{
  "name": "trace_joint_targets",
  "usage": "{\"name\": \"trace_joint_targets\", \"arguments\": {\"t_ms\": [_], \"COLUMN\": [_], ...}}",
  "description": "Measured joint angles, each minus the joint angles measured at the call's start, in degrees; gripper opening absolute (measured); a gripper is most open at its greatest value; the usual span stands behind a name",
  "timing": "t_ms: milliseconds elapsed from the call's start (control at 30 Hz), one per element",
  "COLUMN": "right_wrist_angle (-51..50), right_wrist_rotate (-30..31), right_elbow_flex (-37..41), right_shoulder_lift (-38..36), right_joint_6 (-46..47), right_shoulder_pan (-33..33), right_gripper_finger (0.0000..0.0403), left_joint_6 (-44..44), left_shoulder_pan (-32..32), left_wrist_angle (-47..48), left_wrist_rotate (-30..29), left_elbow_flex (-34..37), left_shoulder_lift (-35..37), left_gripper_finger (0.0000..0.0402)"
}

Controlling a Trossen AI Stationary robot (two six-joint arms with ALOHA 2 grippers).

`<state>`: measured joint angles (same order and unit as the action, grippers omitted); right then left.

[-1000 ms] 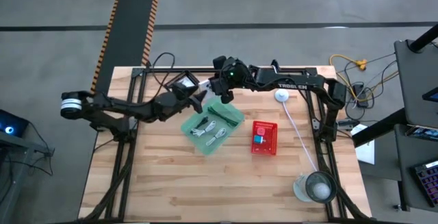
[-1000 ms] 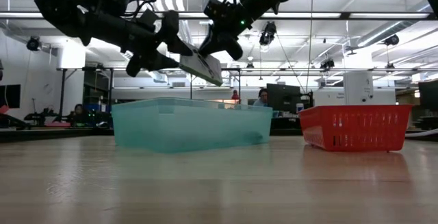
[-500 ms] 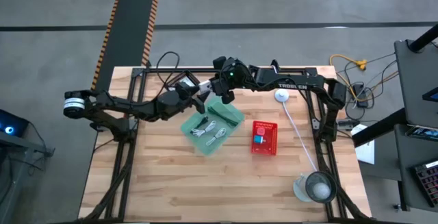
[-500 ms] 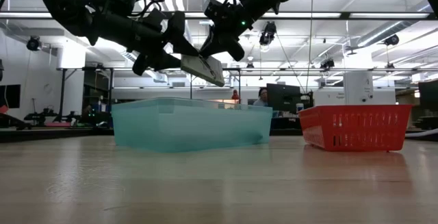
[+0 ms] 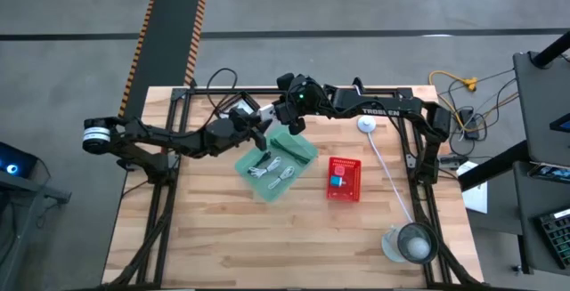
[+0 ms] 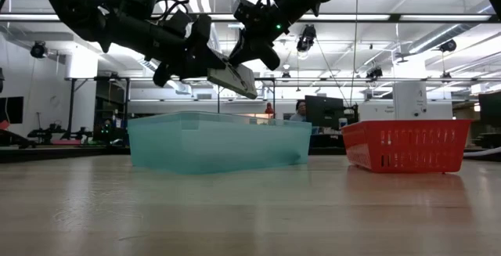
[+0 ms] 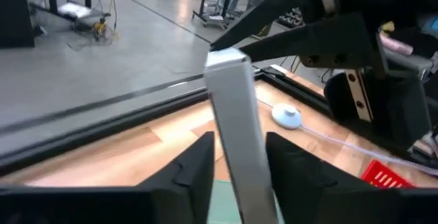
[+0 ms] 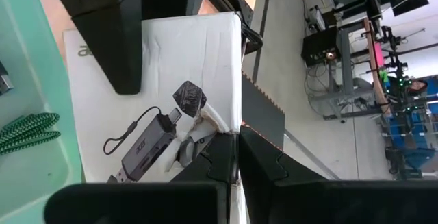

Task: Pick and place items into bin
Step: Put the white card reader box into the black bin

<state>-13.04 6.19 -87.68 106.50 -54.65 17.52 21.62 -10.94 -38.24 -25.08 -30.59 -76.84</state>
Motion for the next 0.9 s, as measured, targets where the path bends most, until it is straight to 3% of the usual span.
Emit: {"name": "trace_joint_targets", "arguments": {"t_ms": [233,433,633,900], "right_wrist_angle": [0.07,-0.21,-1.03,-4.58], "right_wrist_rotate": [0.17,4.69,7.35,10.62], "right_elbow_flex": [-0.02,-0.02,-0.02,-0.04], "right_shoulder_lift": [-0.04,-0.23,-1.69,-6.09], "right_joint_6": [1.05,3.43,6.21,10.94], "right_shoulder_pan": [-0.09,-0.30,-0.42,0.66], "right_gripper_finger": [0.0009,0.0016,0.0082,0.0168], "left_joint_6": [-3.34,-5.49,-9.00,-17.52], "left_shoulder_pan": [-0.09,-0.15,-0.22,-0.11], "left_wrist_angle": [-0.06,0.29,3.90,18.28], "left_wrist_rotate": [-0.49,0.92,2.39,3.83], "left_elbow_flex": [-0.26,-0.26,-0.37,-0.26], "left_shoulder_lift": [0.00,0.11,2.50,12.75], "left_gripper_finger": [0.0025,0.0025,0.0025,0.0025]}}
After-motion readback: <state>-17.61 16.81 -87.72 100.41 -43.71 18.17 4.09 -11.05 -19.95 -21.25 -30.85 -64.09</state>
